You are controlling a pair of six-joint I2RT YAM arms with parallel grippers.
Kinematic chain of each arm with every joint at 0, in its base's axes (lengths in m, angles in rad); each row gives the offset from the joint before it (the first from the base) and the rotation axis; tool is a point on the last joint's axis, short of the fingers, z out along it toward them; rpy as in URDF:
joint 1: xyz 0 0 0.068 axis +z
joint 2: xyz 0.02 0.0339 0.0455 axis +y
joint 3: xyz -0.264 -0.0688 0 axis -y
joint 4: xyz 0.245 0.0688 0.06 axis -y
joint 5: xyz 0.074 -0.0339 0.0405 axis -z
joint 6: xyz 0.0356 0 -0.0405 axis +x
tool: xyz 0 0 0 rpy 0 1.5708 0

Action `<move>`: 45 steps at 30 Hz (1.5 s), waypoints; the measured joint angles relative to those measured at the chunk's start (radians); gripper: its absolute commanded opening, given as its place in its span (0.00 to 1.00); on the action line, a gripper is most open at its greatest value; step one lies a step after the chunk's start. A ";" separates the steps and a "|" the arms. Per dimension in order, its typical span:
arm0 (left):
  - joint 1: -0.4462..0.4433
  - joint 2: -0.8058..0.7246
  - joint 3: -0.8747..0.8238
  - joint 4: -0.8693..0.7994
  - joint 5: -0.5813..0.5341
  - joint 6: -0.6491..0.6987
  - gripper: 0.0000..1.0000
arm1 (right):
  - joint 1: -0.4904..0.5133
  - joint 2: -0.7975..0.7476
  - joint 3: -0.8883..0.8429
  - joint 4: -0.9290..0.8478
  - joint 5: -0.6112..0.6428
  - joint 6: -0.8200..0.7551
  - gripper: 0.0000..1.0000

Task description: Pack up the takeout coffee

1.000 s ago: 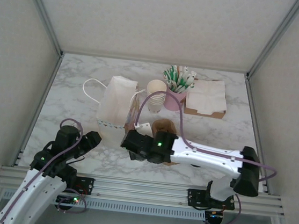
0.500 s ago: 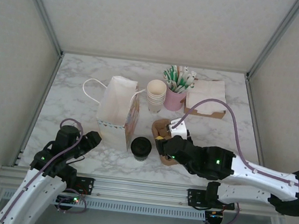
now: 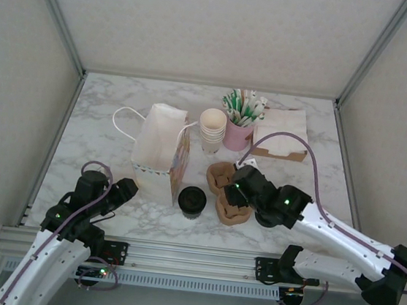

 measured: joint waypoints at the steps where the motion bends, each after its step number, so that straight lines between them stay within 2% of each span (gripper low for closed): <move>1: 0.000 0.000 0.001 0.000 0.000 0.000 0.67 | -0.012 0.014 -0.002 0.000 -0.023 -0.001 0.68; 6: 0.000 0.000 0.002 0.000 0.000 0.000 0.67 | -0.050 0.113 -0.008 0.017 -0.127 -0.021 0.60; 12: 0.000 -0.001 0.003 0.000 0.000 0.000 0.67 | -0.113 0.162 -0.021 0.052 -0.188 -0.041 0.59; 19: 0.000 -0.001 0.003 0.000 0.000 0.000 0.67 | -0.122 0.227 -0.021 0.094 -0.209 -0.066 0.54; 27: 0.000 -0.001 0.003 0.000 0.000 0.000 0.67 | -0.126 0.298 -0.021 0.127 -0.209 -0.081 0.54; 45: 0.000 0.000 0.010 0.000 0.000 0.000 0.67 | -0.127 0.336 -0.019 0.150 -0.209 -0.081 0.48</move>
